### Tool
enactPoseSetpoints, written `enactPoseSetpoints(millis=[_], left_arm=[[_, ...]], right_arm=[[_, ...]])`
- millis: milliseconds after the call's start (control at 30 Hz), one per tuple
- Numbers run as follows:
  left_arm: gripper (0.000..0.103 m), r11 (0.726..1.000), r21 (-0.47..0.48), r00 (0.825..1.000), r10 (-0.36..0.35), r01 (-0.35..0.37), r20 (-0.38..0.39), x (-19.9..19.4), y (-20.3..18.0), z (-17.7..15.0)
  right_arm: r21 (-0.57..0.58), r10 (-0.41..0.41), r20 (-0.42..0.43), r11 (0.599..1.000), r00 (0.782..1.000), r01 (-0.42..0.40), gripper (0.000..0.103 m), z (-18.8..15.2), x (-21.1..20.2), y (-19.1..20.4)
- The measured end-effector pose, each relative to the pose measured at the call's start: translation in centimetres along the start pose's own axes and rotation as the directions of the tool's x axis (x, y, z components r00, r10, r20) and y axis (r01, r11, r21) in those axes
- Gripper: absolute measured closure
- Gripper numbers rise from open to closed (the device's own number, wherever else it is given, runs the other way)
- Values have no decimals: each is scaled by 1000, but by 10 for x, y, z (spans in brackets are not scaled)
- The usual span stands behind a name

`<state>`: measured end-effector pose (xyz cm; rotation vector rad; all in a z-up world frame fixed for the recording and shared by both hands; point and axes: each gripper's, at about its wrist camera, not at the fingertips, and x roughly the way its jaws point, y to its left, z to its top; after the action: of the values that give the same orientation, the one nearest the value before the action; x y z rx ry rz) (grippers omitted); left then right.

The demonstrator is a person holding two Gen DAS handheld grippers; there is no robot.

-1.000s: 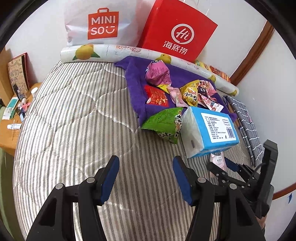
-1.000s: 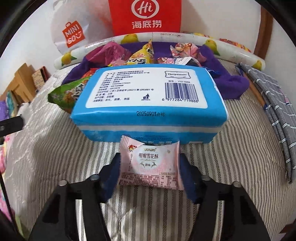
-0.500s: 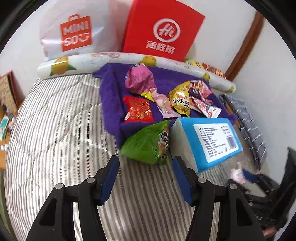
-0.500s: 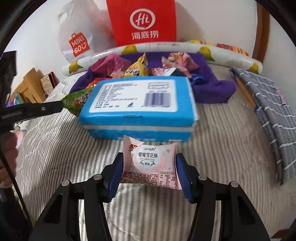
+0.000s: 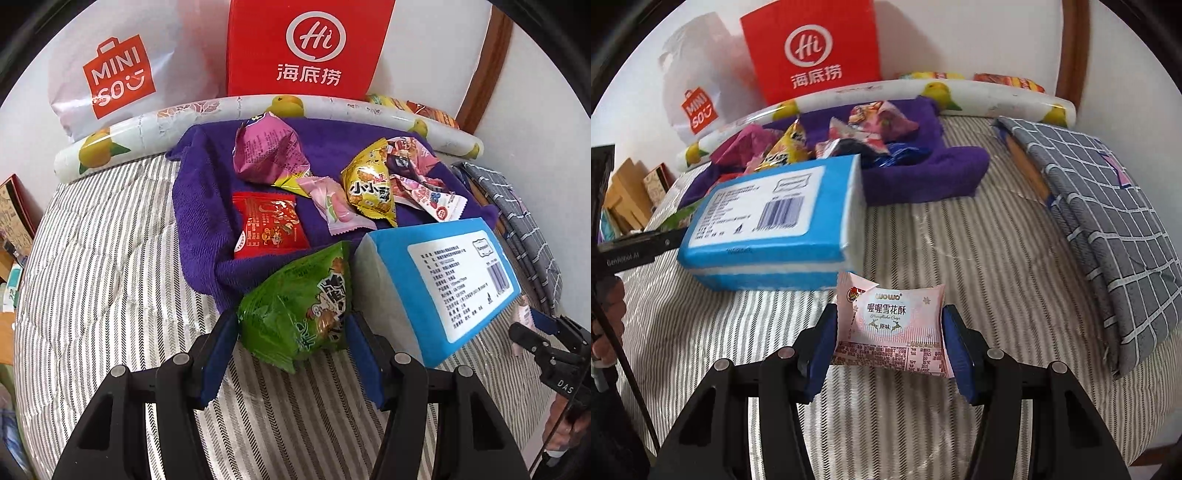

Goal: Organize snacks

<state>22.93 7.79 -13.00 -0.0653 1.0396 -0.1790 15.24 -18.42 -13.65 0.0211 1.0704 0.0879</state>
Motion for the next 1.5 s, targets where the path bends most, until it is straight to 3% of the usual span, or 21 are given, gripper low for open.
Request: enactPoseSetpoints(millis=[267, 767, 1500], left_arm=[[47, 1000, 3, 1000, 26, -26, -8, 4, -3, 2], [52, 997, -55, 999, -48, 49, 25, -31, 8, -11], [52, 996, -56, 994, -68, 73, 89, -107, -20, -43]], right_arm=[[-12, 1, -11, 1000, 1000, -1, 48, -1, 3, 3], [-33, 5, 24, 999, 1000, -4, 48, -1, -21, 13], [-67, 28, 141, 998, 990, -19, 48, 1, -101, 24]])
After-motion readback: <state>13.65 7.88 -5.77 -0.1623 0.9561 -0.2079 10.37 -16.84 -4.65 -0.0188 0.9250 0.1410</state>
